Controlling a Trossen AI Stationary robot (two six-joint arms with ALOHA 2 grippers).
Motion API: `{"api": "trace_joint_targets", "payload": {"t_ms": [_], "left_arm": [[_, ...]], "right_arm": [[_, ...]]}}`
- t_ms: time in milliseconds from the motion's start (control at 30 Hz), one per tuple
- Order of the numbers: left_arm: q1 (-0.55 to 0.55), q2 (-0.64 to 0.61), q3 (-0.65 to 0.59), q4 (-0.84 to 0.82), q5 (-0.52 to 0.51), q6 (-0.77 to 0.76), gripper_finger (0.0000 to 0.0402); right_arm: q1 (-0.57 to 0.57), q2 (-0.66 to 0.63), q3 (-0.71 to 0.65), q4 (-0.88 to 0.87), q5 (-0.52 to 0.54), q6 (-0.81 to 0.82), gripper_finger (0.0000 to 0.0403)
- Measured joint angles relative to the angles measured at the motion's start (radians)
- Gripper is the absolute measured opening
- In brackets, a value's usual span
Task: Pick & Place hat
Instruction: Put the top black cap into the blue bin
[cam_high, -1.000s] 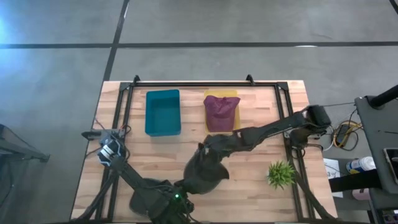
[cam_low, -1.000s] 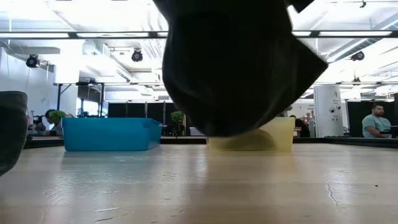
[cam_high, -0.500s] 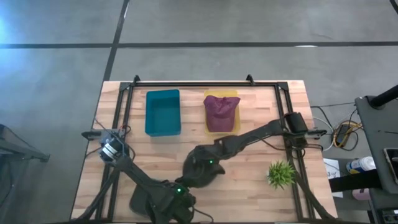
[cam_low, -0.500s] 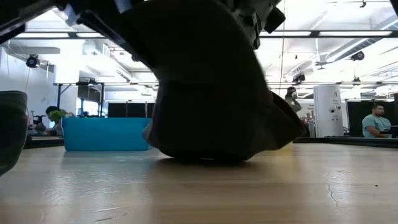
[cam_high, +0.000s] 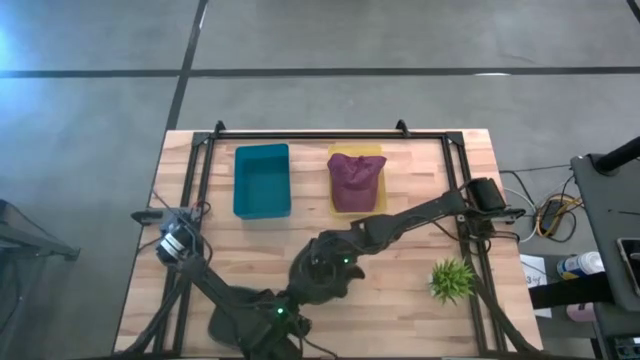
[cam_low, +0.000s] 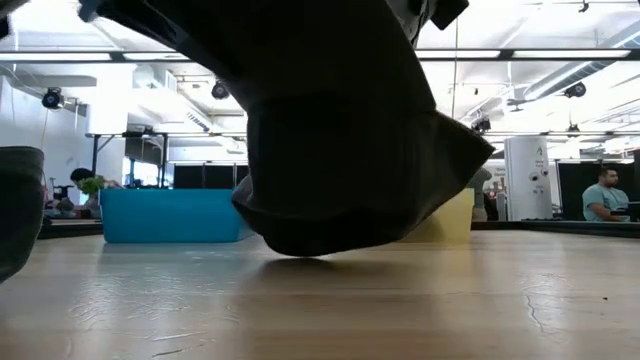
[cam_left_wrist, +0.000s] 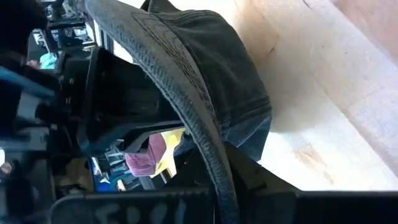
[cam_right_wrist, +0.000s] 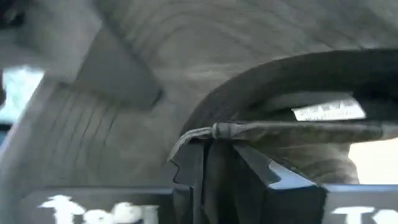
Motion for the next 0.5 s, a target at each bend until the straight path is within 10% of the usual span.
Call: {"api": "trace_joint_targets", "payload": {"t_ms": [500], "left_arm": [[-0.052, 0.001, 0.007, -0.021, -0.073, -0.074, 0.0013]], "right_arm": [[0.011, -0.063, 0.013, -0.053, -0.115, -0.285, 0.0066]]}}
